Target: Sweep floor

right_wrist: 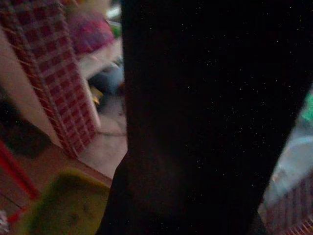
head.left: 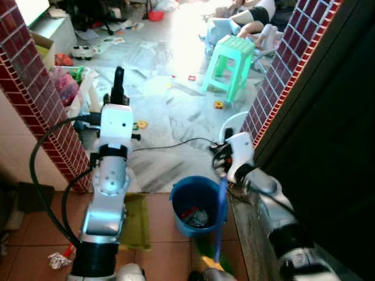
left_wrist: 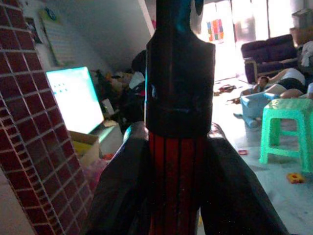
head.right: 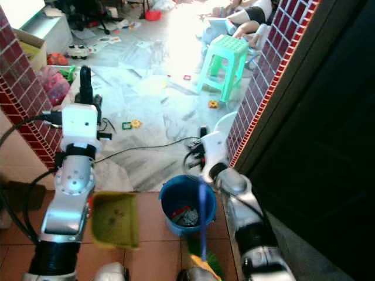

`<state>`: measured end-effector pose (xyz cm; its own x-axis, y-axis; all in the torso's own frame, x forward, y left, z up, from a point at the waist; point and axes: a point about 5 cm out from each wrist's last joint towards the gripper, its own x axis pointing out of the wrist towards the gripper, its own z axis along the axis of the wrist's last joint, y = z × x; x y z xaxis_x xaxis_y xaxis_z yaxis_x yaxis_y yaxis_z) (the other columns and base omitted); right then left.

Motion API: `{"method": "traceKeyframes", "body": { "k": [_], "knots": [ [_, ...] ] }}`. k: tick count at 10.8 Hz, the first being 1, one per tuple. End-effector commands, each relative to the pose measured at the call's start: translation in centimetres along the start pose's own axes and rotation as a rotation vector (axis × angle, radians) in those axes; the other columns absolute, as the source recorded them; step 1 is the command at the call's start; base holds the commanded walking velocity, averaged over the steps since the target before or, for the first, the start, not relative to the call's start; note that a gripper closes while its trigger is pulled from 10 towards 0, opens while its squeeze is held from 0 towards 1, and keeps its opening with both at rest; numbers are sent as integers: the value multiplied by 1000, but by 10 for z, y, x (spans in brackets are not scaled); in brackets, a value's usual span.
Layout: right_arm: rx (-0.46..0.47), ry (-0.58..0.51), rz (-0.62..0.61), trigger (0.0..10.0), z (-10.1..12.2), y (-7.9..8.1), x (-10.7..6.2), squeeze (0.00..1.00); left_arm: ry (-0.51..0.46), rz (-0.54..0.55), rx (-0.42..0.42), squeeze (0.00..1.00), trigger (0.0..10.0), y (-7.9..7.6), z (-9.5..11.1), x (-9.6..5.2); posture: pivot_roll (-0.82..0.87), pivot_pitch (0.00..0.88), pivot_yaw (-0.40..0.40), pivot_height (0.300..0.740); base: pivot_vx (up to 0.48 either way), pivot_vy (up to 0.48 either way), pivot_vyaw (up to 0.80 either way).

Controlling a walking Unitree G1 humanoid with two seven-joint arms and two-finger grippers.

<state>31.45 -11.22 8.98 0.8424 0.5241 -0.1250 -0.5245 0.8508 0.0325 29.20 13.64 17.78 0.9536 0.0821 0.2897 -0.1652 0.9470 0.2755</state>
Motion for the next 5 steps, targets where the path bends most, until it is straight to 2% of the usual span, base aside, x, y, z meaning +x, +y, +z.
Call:
{"method": "traceKeyframes", "body": {
  "k": [1,2,4,5],
  "knots": [
    [14,-107,43,10000,22,6,4,0,-6,-1,-19,0,10000,-1,3,-1,27,23,-73,740,0,0,0],
    [11,-182,35,10000,38,8,7,0,28,-5,-69,0,10000,-1,-1,-4,29,25,-73,740,0,0,0],
    [35,-267,1,10000,60,8,10,0,44,-26,-108,0,10000,-3,-2,-6,31,25,-71,740,0,0,0],
    [31,-284,-26,10000,65,6,12,0,31,-17,-86,0,10000,-1,-2,-5,32,24,-73,740,0,0,0]
  ]
}}
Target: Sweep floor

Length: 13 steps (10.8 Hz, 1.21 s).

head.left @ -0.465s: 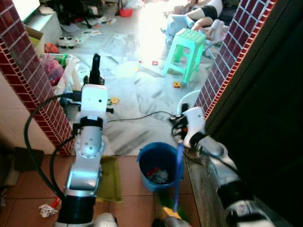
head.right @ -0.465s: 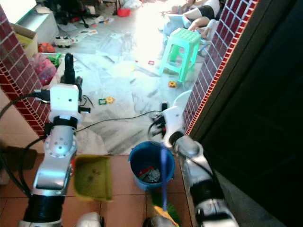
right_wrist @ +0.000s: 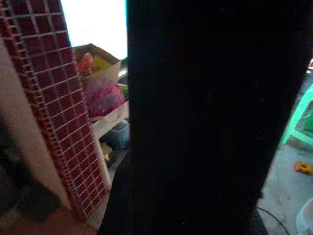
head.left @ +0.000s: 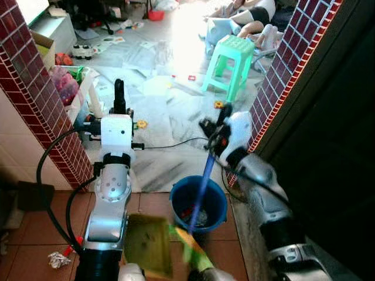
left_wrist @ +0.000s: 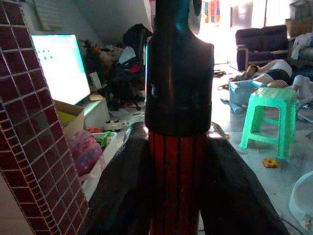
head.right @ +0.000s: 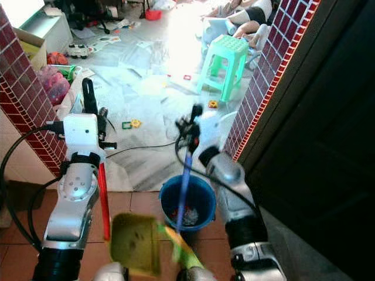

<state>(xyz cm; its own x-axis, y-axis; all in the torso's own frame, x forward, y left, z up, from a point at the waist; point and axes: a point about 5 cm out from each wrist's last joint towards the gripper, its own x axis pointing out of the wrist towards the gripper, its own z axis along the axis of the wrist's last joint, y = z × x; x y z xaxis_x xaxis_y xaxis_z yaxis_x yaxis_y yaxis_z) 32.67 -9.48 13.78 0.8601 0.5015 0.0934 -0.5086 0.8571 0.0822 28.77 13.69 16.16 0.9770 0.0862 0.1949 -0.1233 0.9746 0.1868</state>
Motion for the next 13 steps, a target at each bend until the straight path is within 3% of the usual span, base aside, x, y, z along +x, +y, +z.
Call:
{"method": "traceKeyframes", "body": {
  "k": [1,9,13],
  "knots": [
    [-26,-63,-27,10000,15,-5,2,0,-53,6,10,0,10000,2,11,3,34,28,-74,740,0,326,0],
    [-8,-56,-94,10000,10,0,0,0,-59,0,10,0,10000,0,15,5,37,35,-68,740,0,480,0],
    [-30,-67,-141,10000,12,-3,1,0,-98,-9,30,0,10000,0,20,6,41,30,-66,740,0,0,0]
  ]
}}
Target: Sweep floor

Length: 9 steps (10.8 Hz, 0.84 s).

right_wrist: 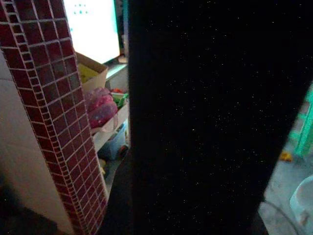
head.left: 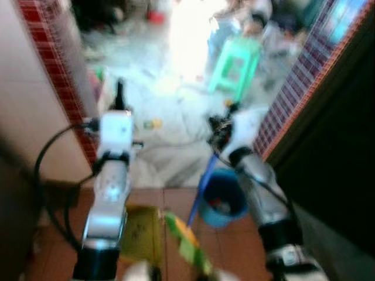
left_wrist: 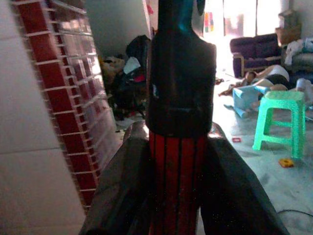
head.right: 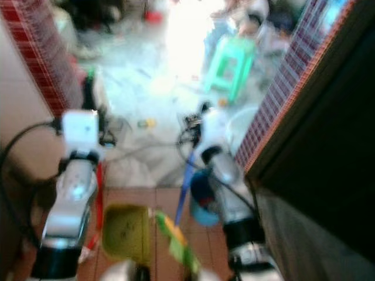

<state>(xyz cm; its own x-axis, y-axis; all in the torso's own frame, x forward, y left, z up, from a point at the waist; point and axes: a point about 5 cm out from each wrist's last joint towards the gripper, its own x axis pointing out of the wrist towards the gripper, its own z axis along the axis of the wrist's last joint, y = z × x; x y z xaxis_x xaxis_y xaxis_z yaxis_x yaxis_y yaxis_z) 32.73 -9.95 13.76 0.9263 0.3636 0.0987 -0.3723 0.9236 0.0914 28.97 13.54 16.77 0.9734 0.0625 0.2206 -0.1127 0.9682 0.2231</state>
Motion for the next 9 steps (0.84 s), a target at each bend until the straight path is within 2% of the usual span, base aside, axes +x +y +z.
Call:
{"method": "traceKeyframes", "body": {
  "k": [1,6,9],
  "knots": [
    [-33,-56,-7,10000,13,0,4,0,-76,8,-2,0,10000,1,15,3,42,28,-66,740,0,0,0],
    [-105,-88,-118,10000,20,-14,6,0,-66,0,6,0,10000,10,12,3,44,26,-68,740,0,0,0],
    [-121,-107,-130,10000,23,-15,8,0,-76,-21,1,0,10000,10,14,4,45,22,-63,740,299,0,0]
  ]
}}
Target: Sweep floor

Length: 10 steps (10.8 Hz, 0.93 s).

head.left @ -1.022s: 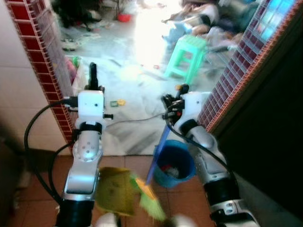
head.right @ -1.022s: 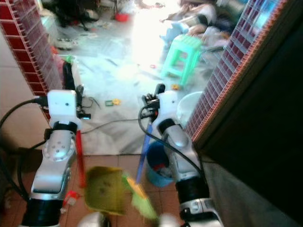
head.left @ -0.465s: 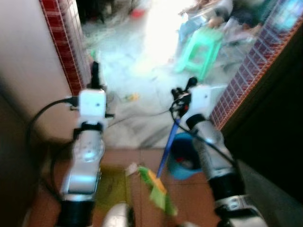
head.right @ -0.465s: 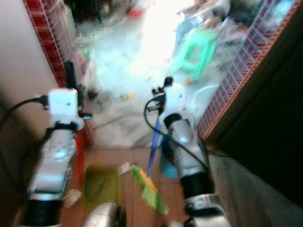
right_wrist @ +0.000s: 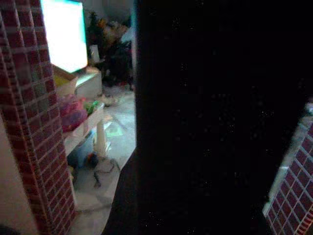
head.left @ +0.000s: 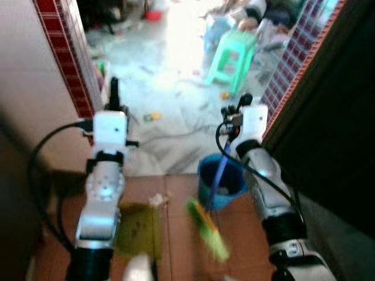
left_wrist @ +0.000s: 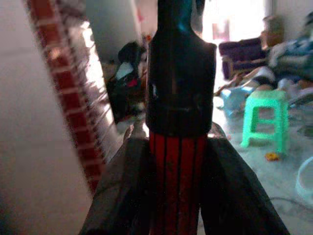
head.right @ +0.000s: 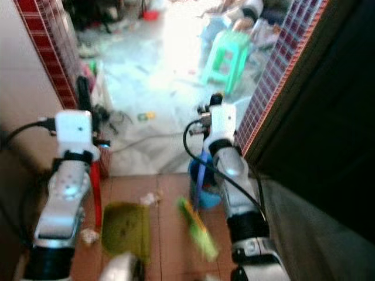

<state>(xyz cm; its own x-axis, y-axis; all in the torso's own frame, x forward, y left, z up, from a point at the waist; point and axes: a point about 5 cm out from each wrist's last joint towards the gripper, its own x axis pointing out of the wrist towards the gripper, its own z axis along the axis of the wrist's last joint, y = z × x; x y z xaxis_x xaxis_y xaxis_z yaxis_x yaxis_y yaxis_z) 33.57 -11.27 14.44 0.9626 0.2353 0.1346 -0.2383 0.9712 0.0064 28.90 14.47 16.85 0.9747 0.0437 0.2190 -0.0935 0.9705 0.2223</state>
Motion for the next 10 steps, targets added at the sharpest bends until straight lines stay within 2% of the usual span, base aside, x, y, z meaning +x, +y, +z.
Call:
{"method": "traceKeyframes", "body": {
  "k": [1,2,6,7,8,10],
  "knots": [
    [-14,-70,-4,10000,15,-1,5,0,-82,-13,0,0,10000,1,17,4,47,19,-59,740,345,334,0],
    [-13,-73,-5,10000,15,0,5,0,-82,-12,7,0,10000,1,17,5,48,19,-60,740,304,0,0],
    [-20,-97,-31,10000,19,-2,8,0,-68,1,27,0,10000,3,14,6,66,10,-44,740,0,0,0],
    [-11,-106,-41,10000,19,1,10,0,-33,6,31,0,10000,4,6,5,88,17,-27,740,0,0,0],
    [-4,-89,-52,10000,14,0,7,0,-9,-14,43,0,10000,0,-1,2,104,26,-43,740,0,0,0],
    [-7,-52,-30,10000,5,0,3,0,64,9,9,0,10000,1,-16,-3,105,24,-76,740,0,0,0]
  ]
}}
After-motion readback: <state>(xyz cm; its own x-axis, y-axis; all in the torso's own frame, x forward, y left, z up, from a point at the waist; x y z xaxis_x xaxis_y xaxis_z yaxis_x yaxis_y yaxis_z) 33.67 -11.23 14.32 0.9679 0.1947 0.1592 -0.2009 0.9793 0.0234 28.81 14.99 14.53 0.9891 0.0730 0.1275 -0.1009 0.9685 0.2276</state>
